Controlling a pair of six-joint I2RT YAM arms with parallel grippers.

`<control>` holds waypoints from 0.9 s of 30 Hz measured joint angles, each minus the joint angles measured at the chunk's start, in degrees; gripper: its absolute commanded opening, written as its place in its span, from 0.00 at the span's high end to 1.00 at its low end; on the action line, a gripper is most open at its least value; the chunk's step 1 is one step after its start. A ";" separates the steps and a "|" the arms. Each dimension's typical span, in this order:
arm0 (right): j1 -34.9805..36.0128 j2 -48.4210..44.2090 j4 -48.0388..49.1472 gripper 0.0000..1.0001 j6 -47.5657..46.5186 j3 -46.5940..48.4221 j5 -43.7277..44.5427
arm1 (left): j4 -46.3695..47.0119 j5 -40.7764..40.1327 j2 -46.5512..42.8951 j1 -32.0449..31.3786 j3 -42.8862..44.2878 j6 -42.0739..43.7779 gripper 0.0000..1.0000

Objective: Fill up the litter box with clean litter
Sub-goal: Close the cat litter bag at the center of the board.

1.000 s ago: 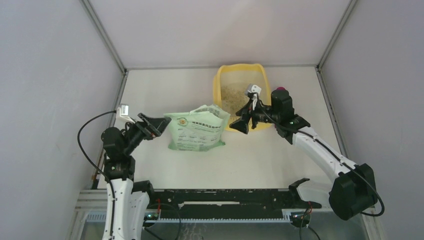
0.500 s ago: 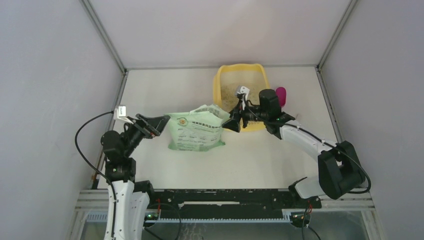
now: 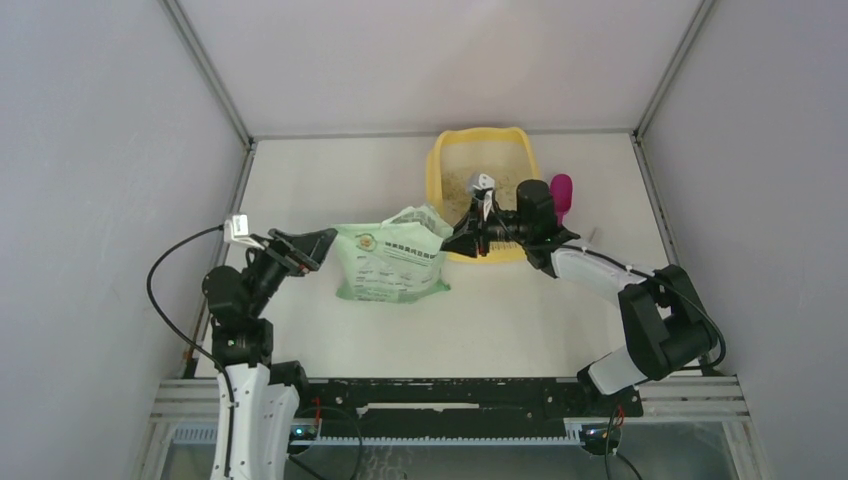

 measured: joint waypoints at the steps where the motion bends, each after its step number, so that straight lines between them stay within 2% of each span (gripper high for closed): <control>1: -0.15 0.00 0.96 0.76 0.44 -0.50 -0.31 | 0.11 -0.26 -0.24 0.00 0.00 0.00 0.02; 4: -0.76 -0.02 3.67 0.92 1.81 -2.12 -1.27 | 1.40 -0.83 -0.85 0.00 -0.35 -0.17 0.01; 7: -1.70 -0.02 4.74 1.00 2.93 -2.69 -2.19 | 3.80 -1.07 -1.29 0.00 -2.10 -1.11 0.03; 13: -3.87 -1.14 7.96 1.00 4.57 -5.97 -3.43 | 7.67 -3.48 -1.03 -3.41 -6.14 -1.97 0.05; 18: -5.27 -1.60 8.94 1.00 5.79 -7.10 -4.39 | 8.31 -12.11 -1.22 -15.63 -6.80 2.34 0.08; 27: -8.02 -1.01 11.69 1.00 7.96 -8.22 -6.80 | 9.81 -20.96 4.81 -24.57 -6.80 11.15 0.11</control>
